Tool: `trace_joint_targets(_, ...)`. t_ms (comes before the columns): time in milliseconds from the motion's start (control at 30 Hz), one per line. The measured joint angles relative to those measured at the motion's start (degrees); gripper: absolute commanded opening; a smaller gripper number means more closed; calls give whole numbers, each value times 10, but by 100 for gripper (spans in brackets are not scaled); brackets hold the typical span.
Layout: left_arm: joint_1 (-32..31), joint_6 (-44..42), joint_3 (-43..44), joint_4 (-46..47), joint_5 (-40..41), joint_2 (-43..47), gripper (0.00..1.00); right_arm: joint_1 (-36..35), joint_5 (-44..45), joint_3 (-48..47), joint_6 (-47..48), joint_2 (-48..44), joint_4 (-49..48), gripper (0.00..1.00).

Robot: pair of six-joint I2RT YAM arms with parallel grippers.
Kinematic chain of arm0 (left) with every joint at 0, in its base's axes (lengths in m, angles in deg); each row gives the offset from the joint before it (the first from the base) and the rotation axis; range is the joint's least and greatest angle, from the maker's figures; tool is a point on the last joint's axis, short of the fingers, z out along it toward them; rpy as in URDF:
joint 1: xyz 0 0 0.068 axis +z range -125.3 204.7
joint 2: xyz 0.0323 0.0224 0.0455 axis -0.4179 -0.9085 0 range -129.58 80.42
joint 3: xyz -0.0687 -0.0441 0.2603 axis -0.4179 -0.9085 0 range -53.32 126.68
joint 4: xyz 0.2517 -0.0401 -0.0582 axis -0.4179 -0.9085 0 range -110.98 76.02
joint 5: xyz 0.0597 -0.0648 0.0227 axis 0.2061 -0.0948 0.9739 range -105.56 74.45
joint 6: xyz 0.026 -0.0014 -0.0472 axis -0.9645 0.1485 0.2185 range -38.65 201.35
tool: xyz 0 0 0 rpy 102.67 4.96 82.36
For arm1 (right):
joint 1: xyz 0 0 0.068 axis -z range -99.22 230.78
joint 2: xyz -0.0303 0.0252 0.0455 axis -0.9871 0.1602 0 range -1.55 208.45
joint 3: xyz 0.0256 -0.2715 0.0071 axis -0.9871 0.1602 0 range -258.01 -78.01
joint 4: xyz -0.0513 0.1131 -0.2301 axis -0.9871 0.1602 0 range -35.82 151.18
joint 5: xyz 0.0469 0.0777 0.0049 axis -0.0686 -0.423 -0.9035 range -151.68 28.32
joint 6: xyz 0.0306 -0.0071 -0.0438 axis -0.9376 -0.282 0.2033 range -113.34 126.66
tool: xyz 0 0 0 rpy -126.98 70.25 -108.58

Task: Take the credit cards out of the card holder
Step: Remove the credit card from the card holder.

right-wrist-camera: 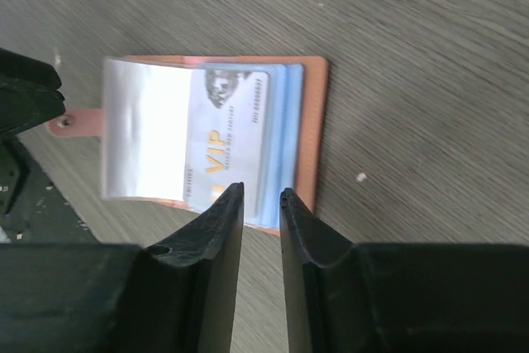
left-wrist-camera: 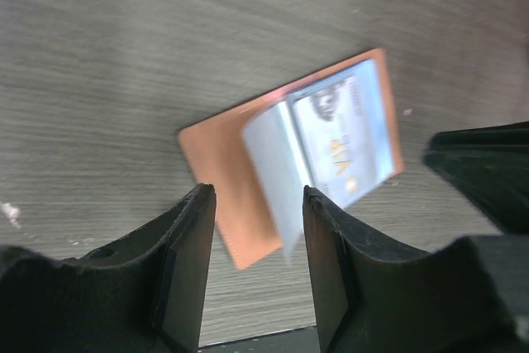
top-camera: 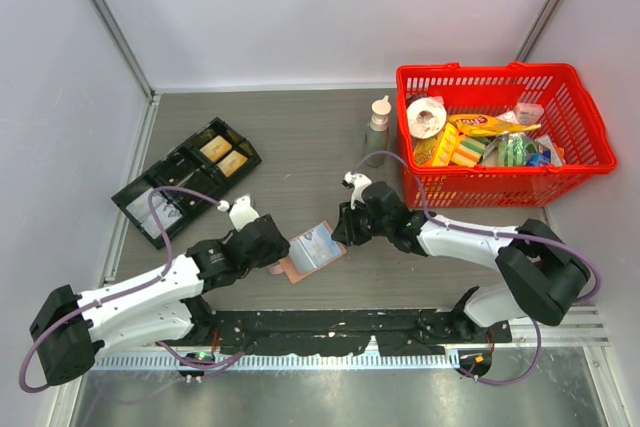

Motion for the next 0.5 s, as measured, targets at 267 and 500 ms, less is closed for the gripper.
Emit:
trace_joint_targets(267, 0, -25, 56, 77, -26, -42, 46, 1, -69, -27, -16, 74, -59, 20)
trace_joint_targets(500, 1, -4, 20, 208, -67, -127, 39, 13, -105, -17, -39, 115, -98, 17)
